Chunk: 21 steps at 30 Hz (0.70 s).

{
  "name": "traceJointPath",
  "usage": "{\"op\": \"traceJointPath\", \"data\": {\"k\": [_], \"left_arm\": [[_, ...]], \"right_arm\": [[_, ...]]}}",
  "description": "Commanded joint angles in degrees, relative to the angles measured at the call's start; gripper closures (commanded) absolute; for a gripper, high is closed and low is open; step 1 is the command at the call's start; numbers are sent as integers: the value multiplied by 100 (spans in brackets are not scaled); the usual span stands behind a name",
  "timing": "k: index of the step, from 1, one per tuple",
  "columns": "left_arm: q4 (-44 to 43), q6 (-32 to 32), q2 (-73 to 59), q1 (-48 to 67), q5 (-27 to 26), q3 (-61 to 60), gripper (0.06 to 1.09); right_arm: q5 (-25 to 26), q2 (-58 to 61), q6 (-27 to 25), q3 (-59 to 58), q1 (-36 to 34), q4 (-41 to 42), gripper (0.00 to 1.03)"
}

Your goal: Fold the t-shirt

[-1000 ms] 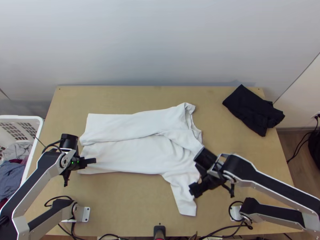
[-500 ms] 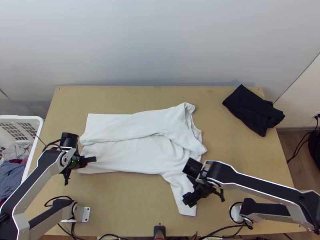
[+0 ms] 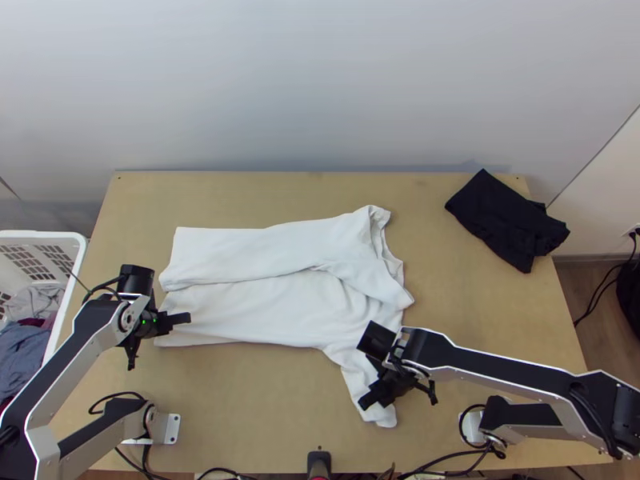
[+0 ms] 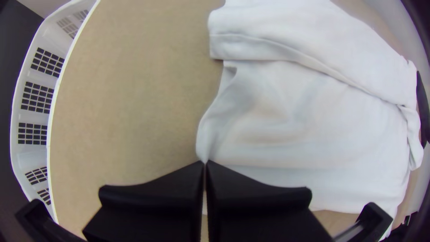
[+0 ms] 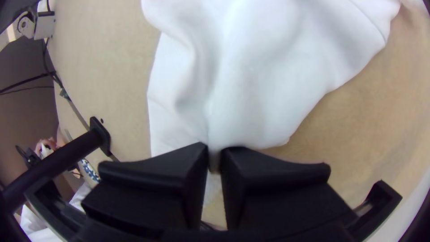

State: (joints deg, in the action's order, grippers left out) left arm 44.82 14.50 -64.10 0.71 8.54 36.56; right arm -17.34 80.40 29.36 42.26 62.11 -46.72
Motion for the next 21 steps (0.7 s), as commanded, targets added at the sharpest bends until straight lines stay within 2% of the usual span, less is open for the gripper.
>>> {"op": "traceJointPath", "data": {"k": [1, 5, 9, 21], "left_arm": [[-8, 35, 125, -18, -10, 141, 104], [36, 123, 161, -18, -19, 423, 104], [45, 132, 99, -18, -36, 660, 104], [-228, 272, -718, -343, -62, 2013, 104]], "right_arm": [[170, -385, -19, -16, -454, 119, 100], [170, -833, -19, 327, -1051, 49, 100], [170, -824, -229, 1047, -1693, -276, 100], [223, 318, -616, 3034, -2950, -417, 100]]}}
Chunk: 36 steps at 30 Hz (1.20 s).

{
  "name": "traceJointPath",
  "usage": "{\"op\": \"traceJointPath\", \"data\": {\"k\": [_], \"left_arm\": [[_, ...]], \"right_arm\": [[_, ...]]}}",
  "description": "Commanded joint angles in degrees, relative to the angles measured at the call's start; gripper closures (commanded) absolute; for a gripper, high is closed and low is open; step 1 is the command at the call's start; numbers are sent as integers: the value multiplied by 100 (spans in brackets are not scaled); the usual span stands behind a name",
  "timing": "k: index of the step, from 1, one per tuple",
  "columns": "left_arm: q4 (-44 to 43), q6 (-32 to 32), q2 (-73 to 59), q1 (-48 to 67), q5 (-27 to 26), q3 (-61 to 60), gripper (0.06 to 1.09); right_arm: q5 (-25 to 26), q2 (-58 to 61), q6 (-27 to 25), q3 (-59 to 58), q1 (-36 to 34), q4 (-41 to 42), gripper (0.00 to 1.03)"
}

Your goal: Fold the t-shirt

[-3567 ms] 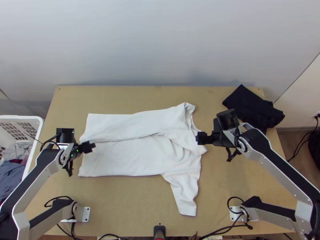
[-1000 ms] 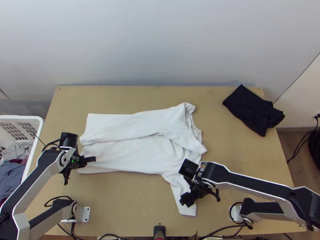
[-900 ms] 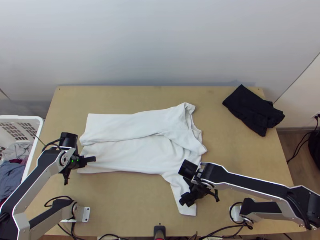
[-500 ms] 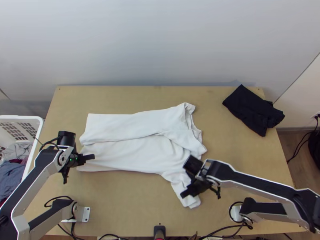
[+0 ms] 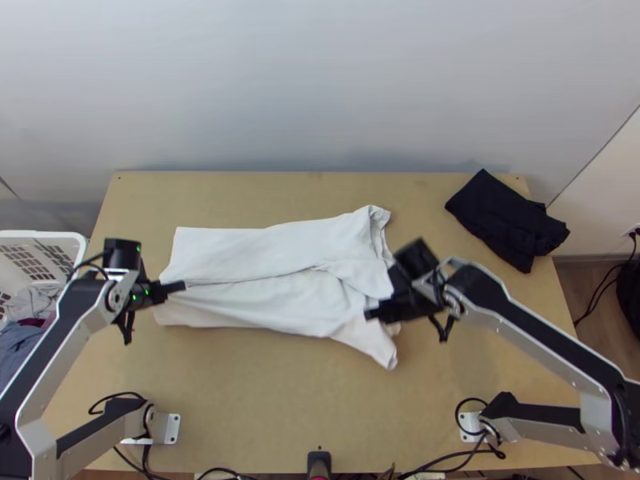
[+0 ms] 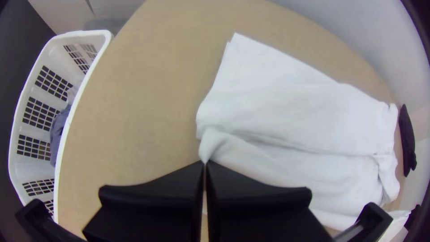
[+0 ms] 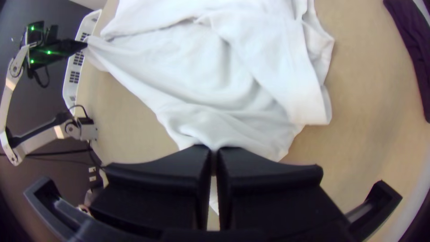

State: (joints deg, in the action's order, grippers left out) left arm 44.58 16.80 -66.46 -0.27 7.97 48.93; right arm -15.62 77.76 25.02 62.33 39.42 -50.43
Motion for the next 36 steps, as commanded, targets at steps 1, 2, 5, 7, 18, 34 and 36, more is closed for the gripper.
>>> {"op": "traceJointPath", "data": {"k": [1, 2, 5, 7, 18, 34, 36], "left_arm": [[-221, 43, -614, -272, -6, 961, 104], [-257, 43, -755, -342, -6, 1145, 104], [-300, 34, -1150, -421, -6, 1690, 104], [-309, 52, -1440, -456, -6, 2007, 104], [-503, 324, -2926, -438, -6, 3272, 105], [-793, 482, -4560, -315, 21, 4406, 104], [-872, 544, -4657, -280, 21, 4424, 104]], "right_arm": [[76, 741, -225, 1203, -778, -45, 100], [103, 882, -269, 1405, -901, -45, 100], [138, 1356, -348, 2073, -1209, -45, 100], [164, 1655, -392, 2521, -1340, -45, 100], [235, 3299, -480, 4297, -1701, -142, 100], [384, 4652, -524, 5167, -2043, -142, 100], [402, 4731, -524, 5176, -2061, -142, 100]]}}
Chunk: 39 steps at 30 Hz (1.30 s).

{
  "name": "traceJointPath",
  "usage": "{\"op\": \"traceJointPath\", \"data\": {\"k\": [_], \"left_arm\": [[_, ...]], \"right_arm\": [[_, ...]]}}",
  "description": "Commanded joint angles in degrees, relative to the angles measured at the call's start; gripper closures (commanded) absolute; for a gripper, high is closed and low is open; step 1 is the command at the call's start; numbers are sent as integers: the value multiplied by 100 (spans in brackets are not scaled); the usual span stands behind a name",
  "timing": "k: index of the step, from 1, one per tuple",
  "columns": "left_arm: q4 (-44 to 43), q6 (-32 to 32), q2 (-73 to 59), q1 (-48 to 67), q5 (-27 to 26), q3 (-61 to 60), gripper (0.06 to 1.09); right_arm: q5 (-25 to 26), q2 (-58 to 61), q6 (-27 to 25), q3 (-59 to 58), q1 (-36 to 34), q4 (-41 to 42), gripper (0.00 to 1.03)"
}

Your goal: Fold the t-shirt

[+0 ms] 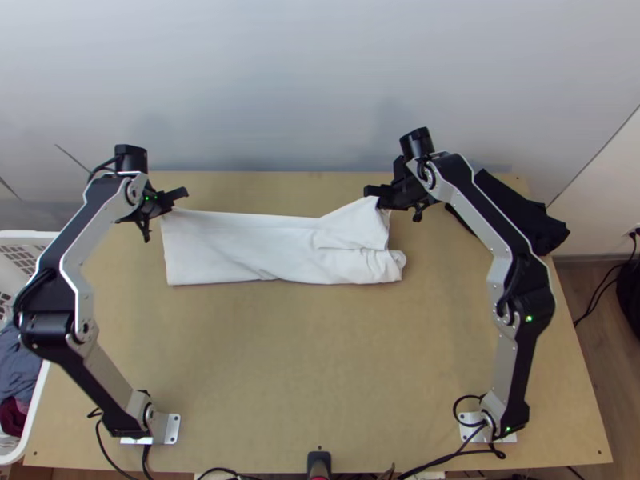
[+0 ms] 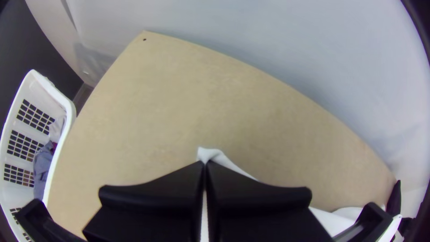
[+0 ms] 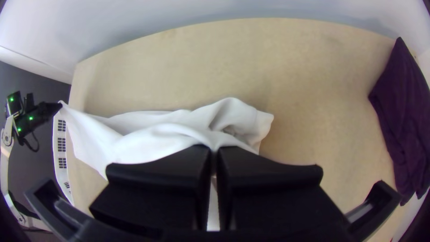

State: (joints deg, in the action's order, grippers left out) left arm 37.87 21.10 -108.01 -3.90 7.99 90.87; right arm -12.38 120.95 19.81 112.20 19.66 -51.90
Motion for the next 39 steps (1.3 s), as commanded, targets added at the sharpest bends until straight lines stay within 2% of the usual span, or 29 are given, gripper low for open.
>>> {"op": "traceJointPath", "data": {"k": [1, 5, 7, 9, 10, 11, 12, 13, 15, 18, 20, 25, 28, 36, 39], "left_arm": [[-254, 131, -520, 109, 19, 212, 104], [-297, 307, -652, 162, 10, 256, 104], [-254, 421, -643, 206, 1, 273, 97], [-201, 491, -608, 206, -8, 291, 77], [-139, 544, -599, 214, -17, 308, 57], [28, 588, -608, 214, -17, 370, 32], [300, 597, -669, 214, -17, 493, 19], [625, 588, -766, 214, -17, 669, 12], [1126, 570, -845, 214, -8, 950, 10], [1162, 518, -564, 214, -17, 853, 10], [1162, 535, -291, 206, -122, 739, 10], [1126, 500, 570, 206, -526, 221, 10], [1126, 298, 974, 214, -588, -245, 10], [590, -89, 1300, 197, -509, -1599, 11], [265, -150, 1300, 197, -368, -1871, 11]], "right_arm": [[78, 447, -4, 197, -94, 13, 100], [78, 597, 5, 373, -182, 136, 100], [69, 623, 14, 487, -226, 198, 100], [60, 623, 5, 566, -235, 215, 99], [60, 623, -4, 610, -235, 224, 92], [69, 632, -21, 663, -226, 224, 81], [69, 632, -30, 698, -217, 224, 72], [78, 641, -13, 733, -208, 224, 61], [78, 658, -4, 803, -191, 154, 46], [69, 650, 5, 821, -147, -13, 26], [69, 606, 5, 830, -103, -198, 19], [60, 272, 181, 830, -76, -453, 17], [60, -36, 242, 882, 29, -453, 17], [78, -818, 216, 627, 653, -461, 17], [96, -950, 40, 399, 908, -453, 17]]}}
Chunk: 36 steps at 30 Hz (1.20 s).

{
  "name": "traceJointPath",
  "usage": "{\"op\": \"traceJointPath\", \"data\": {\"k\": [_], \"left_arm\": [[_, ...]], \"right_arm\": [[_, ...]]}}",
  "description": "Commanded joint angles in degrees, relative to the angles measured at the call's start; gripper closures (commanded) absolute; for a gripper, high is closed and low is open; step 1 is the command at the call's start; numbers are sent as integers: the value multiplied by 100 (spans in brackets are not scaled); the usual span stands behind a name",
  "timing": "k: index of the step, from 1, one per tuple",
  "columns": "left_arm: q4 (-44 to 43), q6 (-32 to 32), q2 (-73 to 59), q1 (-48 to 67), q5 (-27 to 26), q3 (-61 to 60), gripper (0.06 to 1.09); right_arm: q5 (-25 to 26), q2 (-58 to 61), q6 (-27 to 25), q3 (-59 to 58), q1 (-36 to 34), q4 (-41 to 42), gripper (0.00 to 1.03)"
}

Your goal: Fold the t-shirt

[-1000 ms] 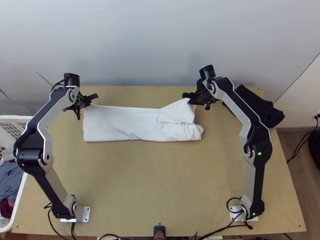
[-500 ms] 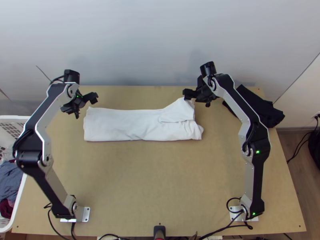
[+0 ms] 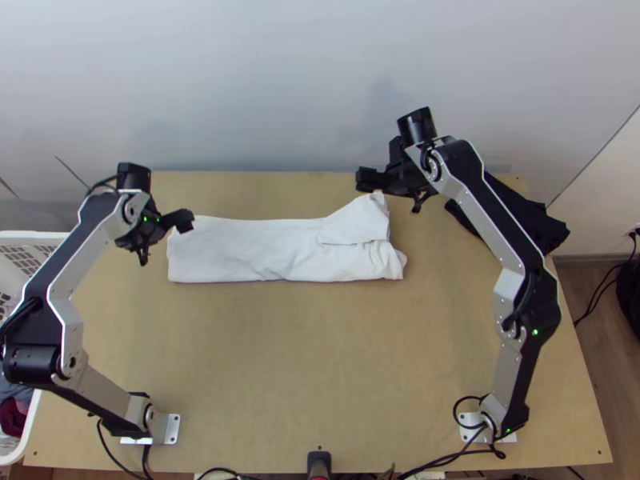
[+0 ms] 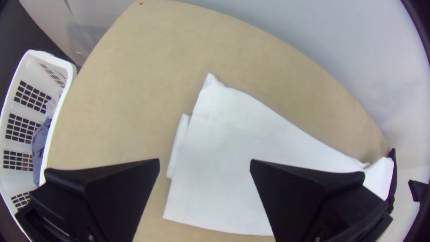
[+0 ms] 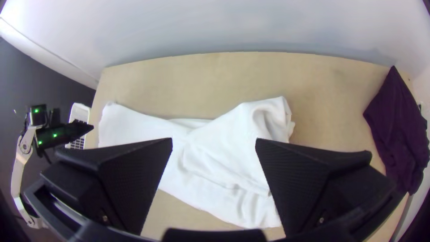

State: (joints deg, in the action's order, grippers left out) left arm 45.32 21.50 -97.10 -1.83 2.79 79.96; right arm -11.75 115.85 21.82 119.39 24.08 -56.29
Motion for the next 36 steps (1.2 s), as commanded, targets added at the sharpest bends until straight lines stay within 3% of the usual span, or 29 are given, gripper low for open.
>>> {"op": "traceJointPath", "data": {"k": [1, 18, 25, 29, 31, 33, 36], "left_arm": [[-595, -207, 191, -2, 222, -851, 11], [-999, -374, -512, 103, 407, -868, 11], [-972, -374, -679, 218, 328, -921, 18], [-1104, -365, -767, 218, 310, -983, 31], [-1236, -383, -749, 226, 301, -1027, 43], [-1535, -401, -670, 226, 301, -1167, 60], [-2133, -401, -494, 235, 310, -1475, 93]], "right_arm": [[59, -458, -214, -408, 537, -13, 16], [252, -476, -389, -1234, 1170, 31, 15], [252, -362, -389, -1313, 1275, 31, 15], [252, -335, -389, -1313, 1301, 31, 15], [252, -326, -389, -1313, 1301, 31, 15], [252, -326, -381, -1322, 1301, 31, 15], [252, -309, -381, -1340, 1310, 31, 15]]}}
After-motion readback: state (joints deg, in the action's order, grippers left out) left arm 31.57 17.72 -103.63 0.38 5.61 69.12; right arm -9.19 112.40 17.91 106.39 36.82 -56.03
